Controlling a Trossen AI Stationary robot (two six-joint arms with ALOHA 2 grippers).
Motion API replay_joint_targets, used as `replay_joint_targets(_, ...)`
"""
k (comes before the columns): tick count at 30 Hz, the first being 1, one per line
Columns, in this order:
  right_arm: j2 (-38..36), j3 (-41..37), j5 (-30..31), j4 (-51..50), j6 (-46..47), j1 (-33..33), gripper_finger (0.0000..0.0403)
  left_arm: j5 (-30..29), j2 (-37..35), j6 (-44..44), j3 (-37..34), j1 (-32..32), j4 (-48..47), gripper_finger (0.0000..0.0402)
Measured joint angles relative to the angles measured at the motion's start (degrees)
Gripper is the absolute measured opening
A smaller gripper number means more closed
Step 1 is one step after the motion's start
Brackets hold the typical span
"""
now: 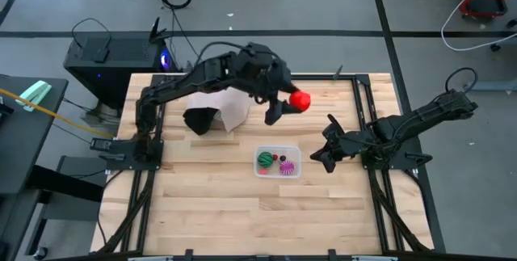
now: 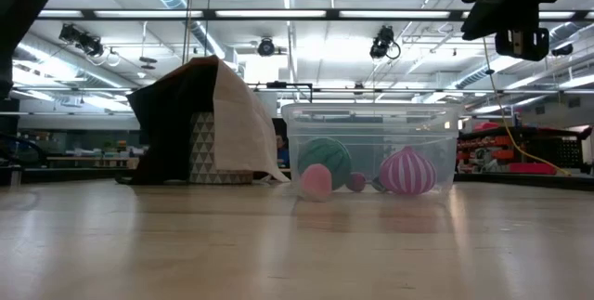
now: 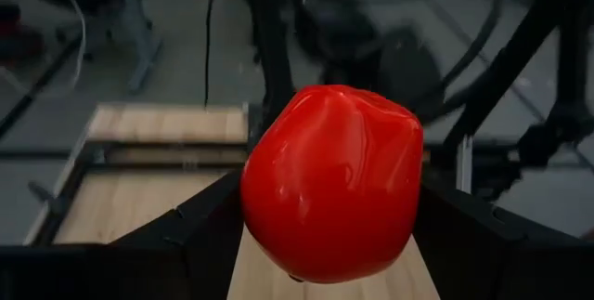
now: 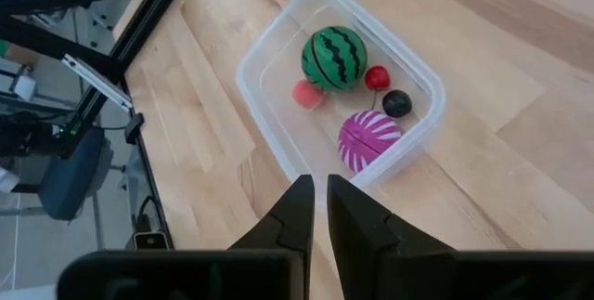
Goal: Pick and placing Produce into tupperware
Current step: Put the apple into the transparent bin
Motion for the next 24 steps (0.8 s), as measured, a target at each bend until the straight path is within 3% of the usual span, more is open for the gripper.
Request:
replay_joint_targets(20, 0.0, 0.0, -1.2, -1.6, 0.1, 0.0, 0.0041, -0.9, 10.7, 6.9, 0.0, -5.6, -12.7, 0.0274)
replay_joint_targets(24, 0.0, 0.0, -1.5, -2.0, 0.1, 0.0, 0.0041, -3.8, 11.6, 7.0, 0.1, -5.9, -15.6, 0.0275)
